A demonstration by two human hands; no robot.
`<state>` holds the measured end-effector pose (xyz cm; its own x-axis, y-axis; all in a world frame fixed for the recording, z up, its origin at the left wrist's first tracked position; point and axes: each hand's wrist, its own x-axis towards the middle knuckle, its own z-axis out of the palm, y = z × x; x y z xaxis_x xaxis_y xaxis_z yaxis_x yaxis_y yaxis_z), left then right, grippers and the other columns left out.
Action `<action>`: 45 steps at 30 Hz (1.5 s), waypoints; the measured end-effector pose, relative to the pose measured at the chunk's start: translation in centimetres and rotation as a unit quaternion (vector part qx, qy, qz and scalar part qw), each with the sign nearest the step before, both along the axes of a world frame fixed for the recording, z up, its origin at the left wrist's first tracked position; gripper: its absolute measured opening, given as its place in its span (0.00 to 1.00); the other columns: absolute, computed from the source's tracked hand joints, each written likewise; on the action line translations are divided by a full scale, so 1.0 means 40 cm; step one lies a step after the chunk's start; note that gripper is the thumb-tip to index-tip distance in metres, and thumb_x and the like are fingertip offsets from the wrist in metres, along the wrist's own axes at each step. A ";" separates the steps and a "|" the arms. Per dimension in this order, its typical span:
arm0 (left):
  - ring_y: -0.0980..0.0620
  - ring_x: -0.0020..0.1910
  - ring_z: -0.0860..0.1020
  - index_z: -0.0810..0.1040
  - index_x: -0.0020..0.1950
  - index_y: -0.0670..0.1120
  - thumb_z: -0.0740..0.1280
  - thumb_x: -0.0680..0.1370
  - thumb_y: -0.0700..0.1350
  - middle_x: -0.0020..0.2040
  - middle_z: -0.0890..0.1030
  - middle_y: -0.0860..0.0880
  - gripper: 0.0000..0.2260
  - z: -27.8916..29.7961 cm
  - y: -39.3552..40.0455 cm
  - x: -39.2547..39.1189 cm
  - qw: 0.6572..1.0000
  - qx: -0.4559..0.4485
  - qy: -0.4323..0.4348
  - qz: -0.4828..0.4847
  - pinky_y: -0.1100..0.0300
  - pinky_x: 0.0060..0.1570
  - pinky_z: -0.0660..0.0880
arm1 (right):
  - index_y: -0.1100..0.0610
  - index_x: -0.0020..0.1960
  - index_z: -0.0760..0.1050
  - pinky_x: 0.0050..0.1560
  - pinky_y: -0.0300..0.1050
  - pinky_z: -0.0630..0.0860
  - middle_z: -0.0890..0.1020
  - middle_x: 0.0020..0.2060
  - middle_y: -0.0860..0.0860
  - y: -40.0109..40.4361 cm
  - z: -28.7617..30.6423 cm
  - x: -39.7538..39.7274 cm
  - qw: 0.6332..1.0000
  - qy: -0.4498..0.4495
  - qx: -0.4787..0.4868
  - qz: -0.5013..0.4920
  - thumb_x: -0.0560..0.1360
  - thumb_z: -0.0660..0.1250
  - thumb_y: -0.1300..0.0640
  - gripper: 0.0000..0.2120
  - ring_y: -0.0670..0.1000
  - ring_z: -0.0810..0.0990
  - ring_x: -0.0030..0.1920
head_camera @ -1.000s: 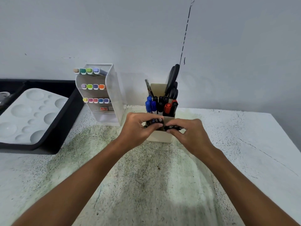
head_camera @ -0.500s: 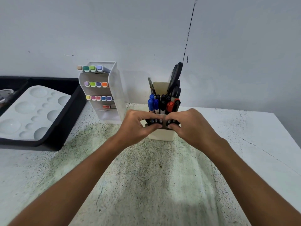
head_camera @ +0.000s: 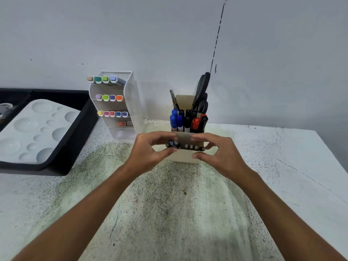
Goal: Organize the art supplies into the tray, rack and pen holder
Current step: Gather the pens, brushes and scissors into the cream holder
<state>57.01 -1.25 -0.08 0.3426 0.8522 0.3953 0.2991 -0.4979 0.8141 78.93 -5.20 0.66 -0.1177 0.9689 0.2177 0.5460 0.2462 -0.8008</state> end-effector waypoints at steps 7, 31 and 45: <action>0.57 0.55 0.80 0.83 0.56 0.44 0.76 0.70 0.38 0.53 0.83 0.51 0.15 -0.017 -0.005 0.022 1.000 0.025 0.009 -0.014 0.64 0.54 0.75 | 0.49 0.59 0.80 0.43 0.31 0.74 0.81 0.48 0.37 0.006 -0.028 -0.019 0.999 0.042 -0.005 0.003 0.67 0.78 0.62 0.22 0.38 0.80 0.48; 0.57 0.46 0.81 0.83 0.54 0.42 0.76 0.70 0.37 0.48 0.84 0.50 0.13 -0.005 0.012 0.029 0.996 0.068 0.020 -0.057 0.66 0.46 0.76 | 0.54 0.52 0.83 0.47 0.28 0.72 0.83 0.43 0.40 0.021 -0.051 -0.043 0.998 0.036 0.043 0.015 0.69 0.75 0.64 0.13 0.38 0.81 0.45; 0.63 0.44 0.80 0.84 0.49 0.41 0.76 0.69 0.36 0.46 0.84 0.51 0.10 -0.008 0.021 0.023 0.988 0.135 0.045 -0.053 0.70 0.45 0.75 | 0.54 0.53 0.84 0.42 0.31 0.76 0.85 0.43 0.43 0.031 -0.050 -0.042 0.993 -0.047 0.111 0.015 0.70 0.74 0.61 0.12 0.40 0.81 0.42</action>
<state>57.95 -0.41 -0.40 0.4688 0.6775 0.5667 0.2989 -0.7254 0.6200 77.24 -3.98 -1.35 -0.1762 0.8941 0.4117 0.6050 0.4282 -0.6713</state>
